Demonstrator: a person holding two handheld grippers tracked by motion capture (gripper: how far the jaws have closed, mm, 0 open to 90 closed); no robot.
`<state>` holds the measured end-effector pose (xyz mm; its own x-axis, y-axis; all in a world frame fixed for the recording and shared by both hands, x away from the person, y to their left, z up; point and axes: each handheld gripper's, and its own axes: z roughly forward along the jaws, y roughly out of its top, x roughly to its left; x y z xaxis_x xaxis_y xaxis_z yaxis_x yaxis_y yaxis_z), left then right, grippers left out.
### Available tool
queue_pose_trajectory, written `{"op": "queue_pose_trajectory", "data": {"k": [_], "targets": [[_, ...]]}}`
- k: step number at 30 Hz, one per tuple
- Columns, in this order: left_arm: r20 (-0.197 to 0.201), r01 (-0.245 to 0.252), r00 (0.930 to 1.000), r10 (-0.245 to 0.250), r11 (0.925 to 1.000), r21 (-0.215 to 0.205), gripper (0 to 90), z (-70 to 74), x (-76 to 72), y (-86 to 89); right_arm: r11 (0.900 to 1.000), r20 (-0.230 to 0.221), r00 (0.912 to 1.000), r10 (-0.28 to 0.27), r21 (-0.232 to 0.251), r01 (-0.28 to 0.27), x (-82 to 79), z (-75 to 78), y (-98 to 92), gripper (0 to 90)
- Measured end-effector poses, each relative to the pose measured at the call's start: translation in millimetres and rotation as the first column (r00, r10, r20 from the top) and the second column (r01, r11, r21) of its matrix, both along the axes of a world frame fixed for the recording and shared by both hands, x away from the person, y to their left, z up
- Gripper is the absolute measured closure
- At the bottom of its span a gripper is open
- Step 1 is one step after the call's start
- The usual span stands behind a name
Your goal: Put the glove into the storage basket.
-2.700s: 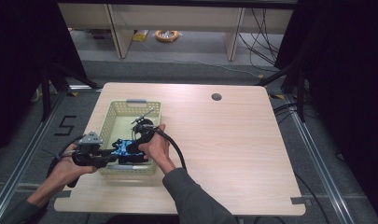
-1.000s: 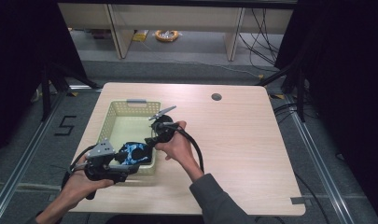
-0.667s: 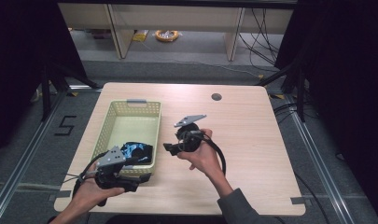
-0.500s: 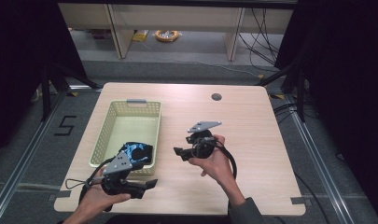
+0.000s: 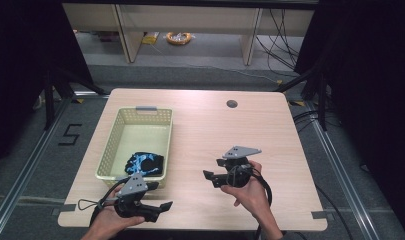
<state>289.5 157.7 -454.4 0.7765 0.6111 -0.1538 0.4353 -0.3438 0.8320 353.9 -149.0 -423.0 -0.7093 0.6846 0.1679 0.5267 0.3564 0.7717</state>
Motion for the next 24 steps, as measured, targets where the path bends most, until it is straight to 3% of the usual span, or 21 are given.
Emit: {"op": "queue_pose_trajectory", "data": {"k": [10, 12, 14, 15, 16, 18, 19, 24], "targets": [[-0.009, 0.024, 0.9997, -0.024, 0.9997, 0.011, 20.7, -6.9, -1.6, 0.5, 1.000, -0.008, 0.9996, -0.027, 0.015, 0.027, -10.2, -7.0, -7.5, 23.1], [-0.022, 0.021, 0.9995, -0.021, 0.9997, 0.012, 20.5, -7.5, -2.8, 0.3, 1.000, 0.003, 0.9997, -0.025, -0.006, 0.025, -12.4, -8.1, -9.9, 22.7], [-0.020, 0.026, 0.9995, -0.025, 0.9996, 0.015, 20.5, -9.0, -3.3, 0.6, 1.000, -0.011, 0.9999, -0.013, 0.020, 0.013, -14.2, -10.8, -9.4, 22.3], [-0.020, 0.023, 0.9995, -0.023, 0.9997, 0.007, 20.6, -10.1, -4.4, 0.1, 1.000, 0.018, 0.9998, 0.007, 0.008, -0.007, -13.0, -12.2, -10.7, 22.2], [-0.021, 0.022, 0.9995, -0.022, 0.9997, 0.012, 20.5, -10.1, -4.9, 0.3, 1.000, -0.006, 1.0000, -0.007, 0.021, 0.007, -15.6, -12.7, -11.1, 22.0], [-0.017, 0.024, 0.9996, -0.024, 0.9997, 0.003, 20.6, -12.0, -5.3, 0.4, 1.000, -0.011, 0.9999, -0.011, 0.013, 0.011, -18.0, -13.6, -12.1, 21.9], [-0.023, 0.028, 0.9993, -0.028, 0.9994, 0.018, 20.7, -11.8, -5.6, 1.7, 1.000, -0.021, 0.9997, -0.013, 0.024, 0.014, -19.4, -14.3, -11.7, 21.9], [-0.024, 0.035, 0.9991, -0.034, 0.9989, 0.031, 21.1, -13.9, -6.8, 2.9, 1.000, -0.001, 0.9999, -0.013, 0.018, 0.013, -22.9, -18.1, -16.2, 21.9]]}}
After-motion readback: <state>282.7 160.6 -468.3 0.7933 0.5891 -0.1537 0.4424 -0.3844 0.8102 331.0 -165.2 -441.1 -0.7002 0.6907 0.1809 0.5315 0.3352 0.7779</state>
